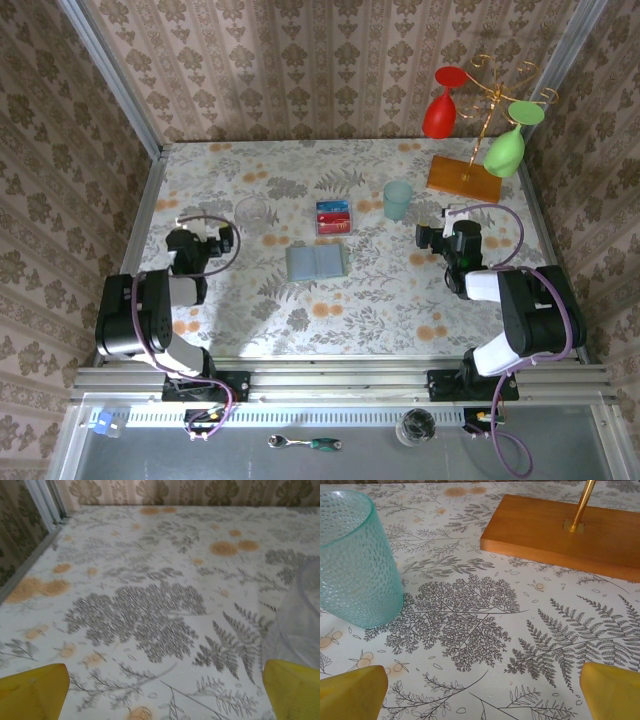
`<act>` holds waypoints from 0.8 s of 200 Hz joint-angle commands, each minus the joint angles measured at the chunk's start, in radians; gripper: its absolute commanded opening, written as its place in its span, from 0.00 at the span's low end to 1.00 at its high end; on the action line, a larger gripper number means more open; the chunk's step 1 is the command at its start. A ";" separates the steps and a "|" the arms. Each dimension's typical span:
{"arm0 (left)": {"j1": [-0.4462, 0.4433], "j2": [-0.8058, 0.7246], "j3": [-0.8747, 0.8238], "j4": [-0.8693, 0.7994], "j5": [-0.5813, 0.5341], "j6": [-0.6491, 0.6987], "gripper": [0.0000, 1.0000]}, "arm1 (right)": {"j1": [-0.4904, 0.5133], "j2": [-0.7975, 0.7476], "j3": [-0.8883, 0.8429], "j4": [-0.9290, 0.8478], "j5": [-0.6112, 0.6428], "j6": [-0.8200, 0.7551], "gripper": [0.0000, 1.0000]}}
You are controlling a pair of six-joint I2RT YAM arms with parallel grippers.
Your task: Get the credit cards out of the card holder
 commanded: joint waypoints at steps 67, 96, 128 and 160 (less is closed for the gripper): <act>-0.077 0.013 0.024 0.017 -0.108 0.094 1.00 | -0.008 0.007 -0.010 0.092 -0.024 -0.001 1.00; -0.077 0.014 0.025 0.016 -0.108 0.095 1.00 | -0.008 0.007 -0.010 0.093 -0.024 -0.002 1.00; -0.077 0.016 0.027 0.012 -0.102 0.093 1.00 | -0.007 0.012 -0.004 0.086 -0.025 -0.002 1.00; -0.056 0.016 0.033 0.000 -0.063 0.084 1.00 | -0.010 0.008 -0.008 0.090 -0.028 0.001 1.00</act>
